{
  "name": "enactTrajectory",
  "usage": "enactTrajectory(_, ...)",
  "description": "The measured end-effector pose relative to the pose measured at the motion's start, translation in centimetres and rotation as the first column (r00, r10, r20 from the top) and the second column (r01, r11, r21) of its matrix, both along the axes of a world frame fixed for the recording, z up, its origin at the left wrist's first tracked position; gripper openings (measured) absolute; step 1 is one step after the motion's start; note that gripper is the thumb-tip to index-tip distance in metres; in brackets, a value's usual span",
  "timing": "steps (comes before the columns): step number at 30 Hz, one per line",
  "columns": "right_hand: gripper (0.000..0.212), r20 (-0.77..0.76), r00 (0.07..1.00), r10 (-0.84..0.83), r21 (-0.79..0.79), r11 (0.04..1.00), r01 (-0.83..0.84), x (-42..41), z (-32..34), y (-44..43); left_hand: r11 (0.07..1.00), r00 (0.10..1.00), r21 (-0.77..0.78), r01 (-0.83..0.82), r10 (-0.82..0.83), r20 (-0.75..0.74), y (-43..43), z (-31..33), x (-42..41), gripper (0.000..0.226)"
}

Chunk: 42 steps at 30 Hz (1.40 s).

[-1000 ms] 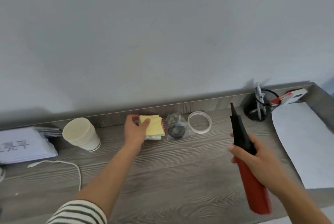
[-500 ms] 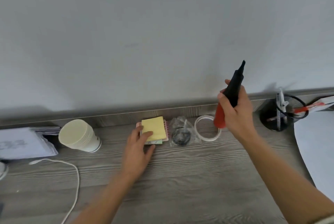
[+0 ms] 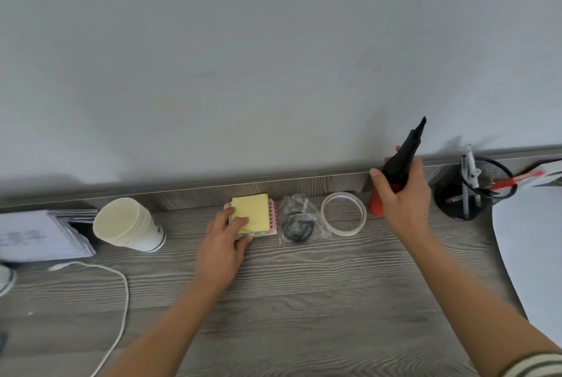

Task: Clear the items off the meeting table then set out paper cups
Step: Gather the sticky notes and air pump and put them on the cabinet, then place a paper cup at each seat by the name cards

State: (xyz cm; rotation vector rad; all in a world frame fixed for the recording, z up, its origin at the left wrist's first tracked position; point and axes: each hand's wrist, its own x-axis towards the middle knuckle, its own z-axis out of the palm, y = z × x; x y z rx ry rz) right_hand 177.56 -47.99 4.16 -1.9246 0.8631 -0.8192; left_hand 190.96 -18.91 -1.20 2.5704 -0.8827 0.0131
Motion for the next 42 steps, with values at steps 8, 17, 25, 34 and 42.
enactTrajectory(8,0.09,-0.117,0.993,0.024,0.031,0.999,-0.021,-1.2,-0.1,-0.3,0.999,0.997,0.043,0.027,-0.03,0.069,0.2,1.8,-1.3,0.055)
enactTrajectory(17,0.059,-0.033,0.992,-0.12,-0.186,0.976,0.111,-5.4,1.6,6.3,0.8,0.94,-0.562,-0.208,0.323,0.112,9.2,6.4,-2.2,0.057)
enactTrajectory(25,0.055,-0.55,0.766,0.333,-0.131,0.872,-0.473,-2.4,-3.3,23.6,0.714,0.876,-0.51,-0.48,0.36,-0.321,13.8,4.0,3.7,0.111)
enactTrajectory(34,0.065,-0.765,0.632,0.123,-0.305,0.796,-0.524,-2.6,-7.2,28.0,0.705,0.908,-0.597,-0.382,0.165,-0.386,14.4,2.9,6.5,0.087)
enactTrajectory(42,0.061,-0.684,0.713,0.157,-0.252,0.866,-0.432,-2.6,-6.3,28.4,0.8,0.944,-0.597,0.048,-0.231,-0.234,15.4,6.1,1.6,0.087)
